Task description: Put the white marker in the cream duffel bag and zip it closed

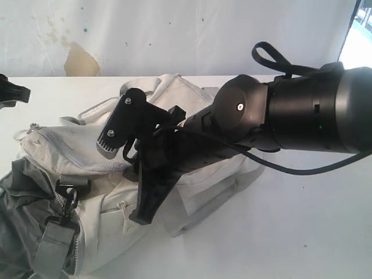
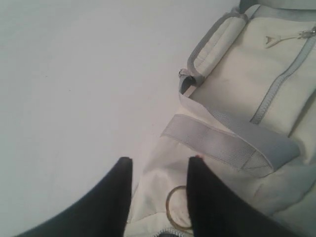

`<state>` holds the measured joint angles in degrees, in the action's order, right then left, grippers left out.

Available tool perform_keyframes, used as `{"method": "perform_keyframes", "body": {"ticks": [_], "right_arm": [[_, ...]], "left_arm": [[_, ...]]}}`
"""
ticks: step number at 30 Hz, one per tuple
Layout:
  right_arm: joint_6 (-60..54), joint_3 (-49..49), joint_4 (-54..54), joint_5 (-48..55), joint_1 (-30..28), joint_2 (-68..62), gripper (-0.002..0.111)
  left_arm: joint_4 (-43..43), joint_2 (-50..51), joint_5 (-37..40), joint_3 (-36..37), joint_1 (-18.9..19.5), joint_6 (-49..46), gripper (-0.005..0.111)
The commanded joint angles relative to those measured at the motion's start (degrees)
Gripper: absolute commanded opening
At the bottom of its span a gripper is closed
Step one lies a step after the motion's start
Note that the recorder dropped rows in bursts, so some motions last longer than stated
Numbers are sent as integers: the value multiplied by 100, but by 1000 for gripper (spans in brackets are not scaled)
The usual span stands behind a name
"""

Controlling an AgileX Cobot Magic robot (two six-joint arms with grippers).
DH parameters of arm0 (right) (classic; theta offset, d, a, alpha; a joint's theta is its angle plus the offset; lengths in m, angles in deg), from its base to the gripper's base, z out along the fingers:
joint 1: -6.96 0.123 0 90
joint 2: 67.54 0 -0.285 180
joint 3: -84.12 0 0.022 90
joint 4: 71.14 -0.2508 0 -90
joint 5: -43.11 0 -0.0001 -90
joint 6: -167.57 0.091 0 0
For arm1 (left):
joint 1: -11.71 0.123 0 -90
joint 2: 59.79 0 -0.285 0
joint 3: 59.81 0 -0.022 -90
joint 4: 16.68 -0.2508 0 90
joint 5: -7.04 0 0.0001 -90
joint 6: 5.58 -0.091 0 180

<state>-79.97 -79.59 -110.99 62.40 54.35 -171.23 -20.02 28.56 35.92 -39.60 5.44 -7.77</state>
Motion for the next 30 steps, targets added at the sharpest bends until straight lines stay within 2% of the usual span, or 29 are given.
{"method": "perform_keyframes", "body": {"ticks": [1, 2, 5, 9, 13, 17, 20, 23, 27, 30], "right_arm": [[229, 39, 1, 141, -56, -29, 29], [253, 39, -80, 63, -56, -16, 37], [811, 1, -82, -65, -56, 40, 45], [2354, -150, -60, -157, -56, 226, 46], [3942, -425, -1, -67, -76, 369, 46], [4064, -680, 135, 325, -76, 381, 46], [4092, -759, 255, 1074, -91, 367, 46], [4244, -822, 283, 1723, -115, 366, 54], [4311, -848, 538, 2100, -115, 366, 68], [4835, -862, 870, 2135, -115, 377, 69]], "left_arm": [[182, -9, -65, -31, 33, -131, 59], [182, -9, -65, -31, 33, -120, 64], [197, -22, -52, -31, 33, -15, 68], [289, -140, 117, -75, 33, 110, 69], [289, -182, 857, -448, 33, 417, 65], [289, -182, 1327, -798, 33, 366, 63], [335, -182, 1550, -952, 33, 366, 63], [384, -182, 1717, -1070, 33, 366, 63], [674, -182, 1814, -1172, 33, 366, 63], [849, -182, 1899, -1172, 33, 352, 63]]}}
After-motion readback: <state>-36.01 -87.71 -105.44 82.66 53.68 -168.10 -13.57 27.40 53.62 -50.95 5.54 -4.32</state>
